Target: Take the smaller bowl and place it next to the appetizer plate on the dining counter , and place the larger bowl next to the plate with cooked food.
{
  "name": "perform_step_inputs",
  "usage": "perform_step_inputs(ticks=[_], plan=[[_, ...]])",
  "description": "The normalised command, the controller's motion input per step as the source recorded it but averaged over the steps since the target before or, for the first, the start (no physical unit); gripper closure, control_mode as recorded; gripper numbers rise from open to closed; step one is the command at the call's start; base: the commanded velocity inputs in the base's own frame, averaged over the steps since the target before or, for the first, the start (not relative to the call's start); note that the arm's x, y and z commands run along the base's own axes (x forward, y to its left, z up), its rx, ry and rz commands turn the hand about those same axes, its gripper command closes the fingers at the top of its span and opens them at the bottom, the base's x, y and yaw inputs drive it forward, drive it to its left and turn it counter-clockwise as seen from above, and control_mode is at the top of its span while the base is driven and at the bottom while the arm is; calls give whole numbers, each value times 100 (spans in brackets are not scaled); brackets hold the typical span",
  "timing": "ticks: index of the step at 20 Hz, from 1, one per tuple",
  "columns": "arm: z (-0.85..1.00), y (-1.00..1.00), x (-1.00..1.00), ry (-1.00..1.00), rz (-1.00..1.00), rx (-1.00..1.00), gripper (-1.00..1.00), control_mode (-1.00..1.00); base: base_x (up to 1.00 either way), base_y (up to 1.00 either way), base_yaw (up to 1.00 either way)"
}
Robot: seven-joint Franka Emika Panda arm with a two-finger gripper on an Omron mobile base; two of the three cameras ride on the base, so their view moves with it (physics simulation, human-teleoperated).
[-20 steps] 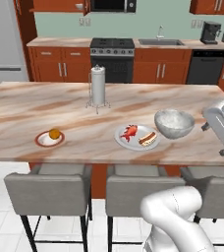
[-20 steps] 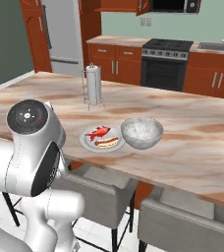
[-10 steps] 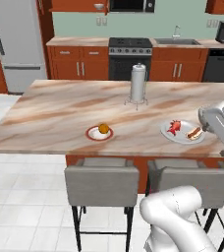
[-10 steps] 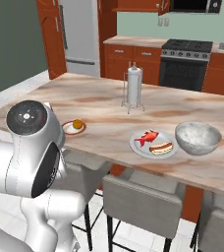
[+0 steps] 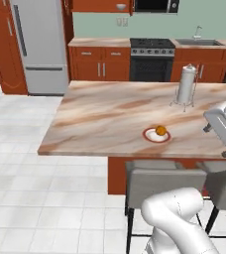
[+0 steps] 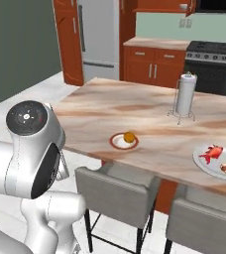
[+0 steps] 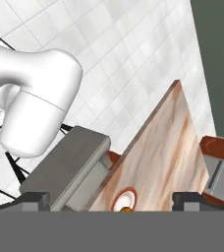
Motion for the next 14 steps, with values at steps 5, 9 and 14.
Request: perform_step_inputs(ticks=[5, 9, 14], plan=[[0, 0, 0, 0, 0, 0, -100, 100, 7, 100, 0], [0, 0, 0, 0, 0, 0, -100, 100, 18, 100, 0], [0, 0, 0, 0, 0, 0, -100, 100, 30, 100, 0]])
